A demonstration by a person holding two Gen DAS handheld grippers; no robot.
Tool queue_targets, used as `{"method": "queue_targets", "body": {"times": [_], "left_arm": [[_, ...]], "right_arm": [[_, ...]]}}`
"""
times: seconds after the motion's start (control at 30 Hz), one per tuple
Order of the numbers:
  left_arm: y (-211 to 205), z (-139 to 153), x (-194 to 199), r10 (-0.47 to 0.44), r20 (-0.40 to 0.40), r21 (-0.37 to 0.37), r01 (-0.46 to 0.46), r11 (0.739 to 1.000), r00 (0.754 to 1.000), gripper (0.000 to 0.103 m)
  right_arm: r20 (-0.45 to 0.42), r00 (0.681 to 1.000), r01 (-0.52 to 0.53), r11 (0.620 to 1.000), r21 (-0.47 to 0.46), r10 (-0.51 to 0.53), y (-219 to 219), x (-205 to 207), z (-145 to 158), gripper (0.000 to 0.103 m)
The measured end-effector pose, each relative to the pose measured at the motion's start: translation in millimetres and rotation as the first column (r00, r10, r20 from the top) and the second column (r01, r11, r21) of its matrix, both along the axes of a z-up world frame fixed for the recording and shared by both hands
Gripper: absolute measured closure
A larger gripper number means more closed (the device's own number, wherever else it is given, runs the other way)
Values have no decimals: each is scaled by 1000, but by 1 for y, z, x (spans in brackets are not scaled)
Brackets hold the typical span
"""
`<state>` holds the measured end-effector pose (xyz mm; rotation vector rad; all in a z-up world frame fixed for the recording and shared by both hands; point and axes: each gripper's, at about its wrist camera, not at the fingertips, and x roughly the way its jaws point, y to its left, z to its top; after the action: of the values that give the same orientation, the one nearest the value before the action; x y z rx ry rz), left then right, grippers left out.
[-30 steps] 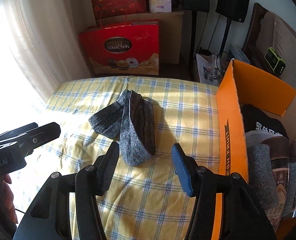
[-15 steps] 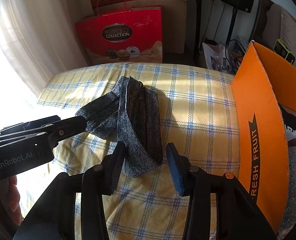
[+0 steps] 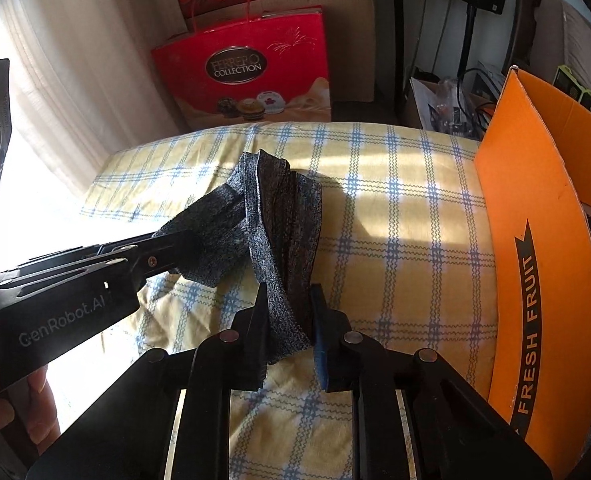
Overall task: Organize objects
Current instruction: 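Grasp the dark grey sock pair with the right gripper while the left gripper grasps its other end, then lift the dark grey sock pair off the bedspread with both grippers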
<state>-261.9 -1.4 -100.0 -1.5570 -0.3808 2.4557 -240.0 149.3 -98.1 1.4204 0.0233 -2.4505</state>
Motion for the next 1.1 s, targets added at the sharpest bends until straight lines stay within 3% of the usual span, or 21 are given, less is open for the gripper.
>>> {"method": "queue_targets", "body": {"times": [0.63,1.1], "left_arm": [[8,88,41,-26,-164,-18,23,1000,986,98],[49,127,63,-84,-216,-30,80,996,973,98]], "right_arm": [[-109,994,-14,999,-42,9,8,25,73,90],[-161,986,41,998,-52,-49,54,44,109,90]]}}
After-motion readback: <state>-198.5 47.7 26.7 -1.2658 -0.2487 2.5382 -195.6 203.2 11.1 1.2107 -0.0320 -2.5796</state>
